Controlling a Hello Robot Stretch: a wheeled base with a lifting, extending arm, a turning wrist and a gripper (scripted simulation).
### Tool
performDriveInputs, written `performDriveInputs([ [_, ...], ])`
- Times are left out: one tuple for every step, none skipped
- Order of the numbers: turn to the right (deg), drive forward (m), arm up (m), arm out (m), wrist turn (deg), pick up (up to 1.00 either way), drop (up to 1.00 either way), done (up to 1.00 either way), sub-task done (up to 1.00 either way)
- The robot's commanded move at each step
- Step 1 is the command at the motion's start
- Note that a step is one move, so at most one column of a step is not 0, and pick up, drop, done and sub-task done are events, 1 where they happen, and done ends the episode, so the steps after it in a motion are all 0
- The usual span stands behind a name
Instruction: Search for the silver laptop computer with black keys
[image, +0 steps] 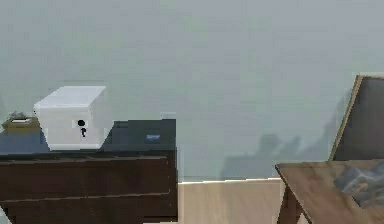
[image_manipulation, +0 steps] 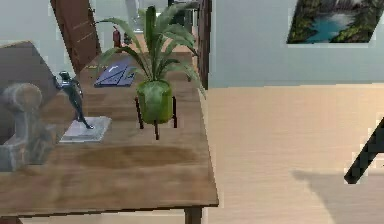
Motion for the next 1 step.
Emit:
performDriveInputs([
  [-45.0,0.0,0.0,0.0,0.0,0.0,0.0,0.0,0.0],
])
